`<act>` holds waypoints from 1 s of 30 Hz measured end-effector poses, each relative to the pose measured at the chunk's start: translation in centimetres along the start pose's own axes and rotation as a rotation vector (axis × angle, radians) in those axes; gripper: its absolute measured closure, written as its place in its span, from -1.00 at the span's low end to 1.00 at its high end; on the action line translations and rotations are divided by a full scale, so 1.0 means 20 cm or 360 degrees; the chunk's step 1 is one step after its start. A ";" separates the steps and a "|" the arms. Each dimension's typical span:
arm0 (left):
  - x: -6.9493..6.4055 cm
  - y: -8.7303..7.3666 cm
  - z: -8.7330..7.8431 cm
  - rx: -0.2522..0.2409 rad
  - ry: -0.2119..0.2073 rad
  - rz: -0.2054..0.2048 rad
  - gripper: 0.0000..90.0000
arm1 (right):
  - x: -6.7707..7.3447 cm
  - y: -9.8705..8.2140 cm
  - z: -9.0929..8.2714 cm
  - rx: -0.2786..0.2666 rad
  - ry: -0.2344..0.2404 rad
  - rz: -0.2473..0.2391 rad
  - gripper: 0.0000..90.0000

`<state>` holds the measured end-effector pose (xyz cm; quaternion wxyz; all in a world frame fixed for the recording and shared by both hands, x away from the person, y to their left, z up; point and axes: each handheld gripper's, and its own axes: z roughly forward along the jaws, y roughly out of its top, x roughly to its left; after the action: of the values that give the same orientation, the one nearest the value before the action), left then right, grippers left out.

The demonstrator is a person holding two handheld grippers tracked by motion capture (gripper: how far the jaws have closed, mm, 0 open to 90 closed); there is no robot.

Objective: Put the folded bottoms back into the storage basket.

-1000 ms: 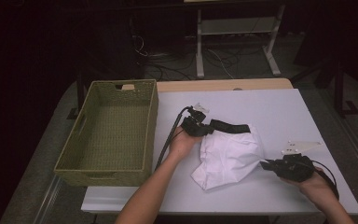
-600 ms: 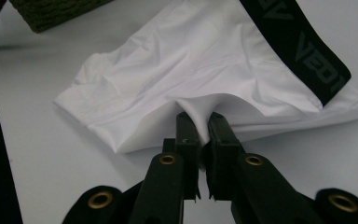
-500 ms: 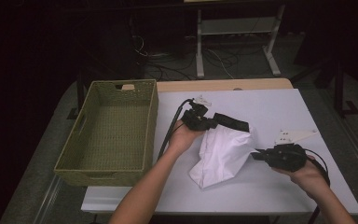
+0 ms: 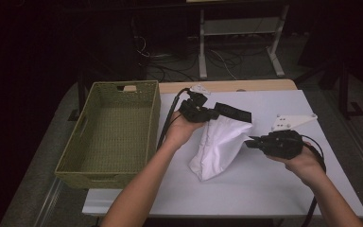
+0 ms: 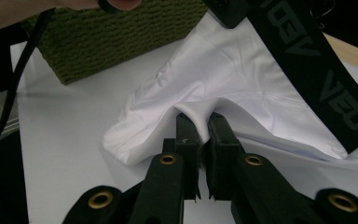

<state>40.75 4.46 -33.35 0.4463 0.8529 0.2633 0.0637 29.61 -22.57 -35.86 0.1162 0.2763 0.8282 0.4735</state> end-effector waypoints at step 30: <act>0.04 0.26 -0.47 -0.0135 0.0074 0.0103 0.82 | 0.04 0.59 0.04 -0.0169 0.0116 -0.0159 0.86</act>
<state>40.29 9.38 -23.74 0.4734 0.8397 0.2429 0.1090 33.36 -16.84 -26.24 0.1240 0.2107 0.8184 0.5200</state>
